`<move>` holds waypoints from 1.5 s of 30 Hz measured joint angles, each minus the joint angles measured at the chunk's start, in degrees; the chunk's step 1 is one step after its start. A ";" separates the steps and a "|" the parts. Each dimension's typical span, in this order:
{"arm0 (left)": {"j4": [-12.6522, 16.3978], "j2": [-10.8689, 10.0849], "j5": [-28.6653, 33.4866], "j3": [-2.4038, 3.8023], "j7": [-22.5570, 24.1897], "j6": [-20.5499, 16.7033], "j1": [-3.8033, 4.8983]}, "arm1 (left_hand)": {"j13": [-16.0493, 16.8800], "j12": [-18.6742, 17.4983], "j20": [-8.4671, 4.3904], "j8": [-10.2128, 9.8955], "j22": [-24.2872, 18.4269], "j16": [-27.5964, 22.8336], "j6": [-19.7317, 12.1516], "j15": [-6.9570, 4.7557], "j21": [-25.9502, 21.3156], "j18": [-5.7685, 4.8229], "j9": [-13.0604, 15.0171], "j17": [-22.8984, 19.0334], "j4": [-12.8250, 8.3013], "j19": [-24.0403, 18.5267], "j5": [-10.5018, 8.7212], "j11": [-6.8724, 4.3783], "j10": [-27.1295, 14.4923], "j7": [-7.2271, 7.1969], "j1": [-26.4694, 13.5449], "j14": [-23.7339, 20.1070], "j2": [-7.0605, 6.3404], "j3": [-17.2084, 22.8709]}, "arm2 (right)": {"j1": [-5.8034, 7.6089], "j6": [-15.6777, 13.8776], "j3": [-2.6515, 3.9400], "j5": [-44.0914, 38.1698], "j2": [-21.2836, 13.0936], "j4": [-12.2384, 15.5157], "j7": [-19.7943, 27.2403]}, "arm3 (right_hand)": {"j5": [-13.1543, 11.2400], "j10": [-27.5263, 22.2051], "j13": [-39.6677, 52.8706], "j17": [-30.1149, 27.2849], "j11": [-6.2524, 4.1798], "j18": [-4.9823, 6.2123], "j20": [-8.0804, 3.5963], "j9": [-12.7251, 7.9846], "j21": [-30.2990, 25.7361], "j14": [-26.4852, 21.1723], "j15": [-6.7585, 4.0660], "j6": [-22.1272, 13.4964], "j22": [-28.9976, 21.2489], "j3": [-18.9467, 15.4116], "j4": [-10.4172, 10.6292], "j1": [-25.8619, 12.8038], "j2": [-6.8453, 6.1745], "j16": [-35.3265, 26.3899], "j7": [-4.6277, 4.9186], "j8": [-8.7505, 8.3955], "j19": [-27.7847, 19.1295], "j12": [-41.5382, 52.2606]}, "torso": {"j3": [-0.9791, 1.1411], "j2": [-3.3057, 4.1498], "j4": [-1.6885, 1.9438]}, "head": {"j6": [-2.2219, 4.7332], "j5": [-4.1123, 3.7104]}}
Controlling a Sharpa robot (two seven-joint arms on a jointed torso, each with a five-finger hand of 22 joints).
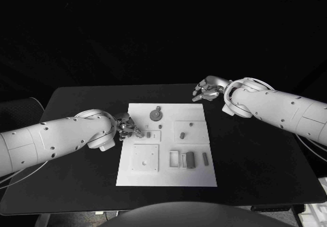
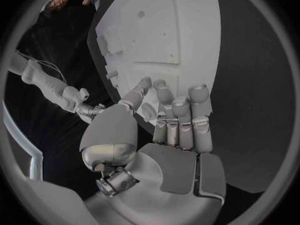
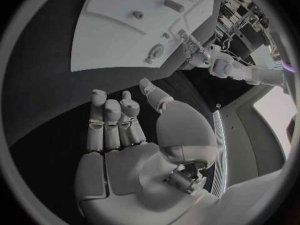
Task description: Assemble the parts on the task board
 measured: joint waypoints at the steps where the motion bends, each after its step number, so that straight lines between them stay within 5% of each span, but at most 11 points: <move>1: -0.09 0.06 0.00 0.00 0.00 0.00 0.00 | 0.00 0.00 0.08 0.00 0.00 0.00 -0.01 0.00 0.00 0.00 -0.03 0.00 -0.12 -0.08 0.00 0.00 0.00 0.00 0.21 0.00 0.21 0.11 | 0.00 0.00 0.00 0.00 0.00 0.00 0.00 | 0.00 0.00 0.00 0.00 0.00 0.01 0.00 0.00 0.00 0.05 -0.05 0.00 0.00 0.00 0.00 0.00 0.00 0.00 0.00 0.00 0.00 0.00 | 0.01 0.00 -0.02 | -0.01 0.02; 19: -0.60 0.60 -1.17 0.01 -0.33 0.21 0.02 | -0.19 0.00 0.09 0.03 -0.01 0.00 0.16 0.01 0.00 -0.04 -0.63 -0.07 -0.34 -0.07 0.00 -0.01 -0.01 0.26 6.37 0.00 0.24 1.30 | -0.01 0.00 0.00 0.04 0.00 -0.02 -0.01 | 0.00 -0.13 0.00 -0.05 0.14 0.00 0.00 0.05 0.00 0.10 -0.09 -0.02 0.00 0.00 0.00 0.00 0.00 0.00 -0.06 0.00 0.00 0.00 | -0.01 0.01 -0.01 | -0.17 -0.04; 45: -1.07 0.68 -0.99 0.03 0.40 0.07 0.01 | -0.32 0.00 0.11 0.04 -0.02 0.00 0.14 0.04 -0.01 -0.20 -1.07 -0.12 0.29 -0.07 -0.46 -0.02 -0.02 0.22 6.86 0.01 3.47 0.17 | -0.01 0.01 0.00 0.07 -0.03 -0.03 -0.02 | 0.00 -0.12 0.00 -0.04 0.12 0.01 0.00 0.03 0.00 0.00 0.00 -0.12 0.00 0.16 0.16 -0.23 0.23 0.00 -0.17 0.00 0.00 0.00 | 0.00 0.02 0.00 | -0.20 -0.09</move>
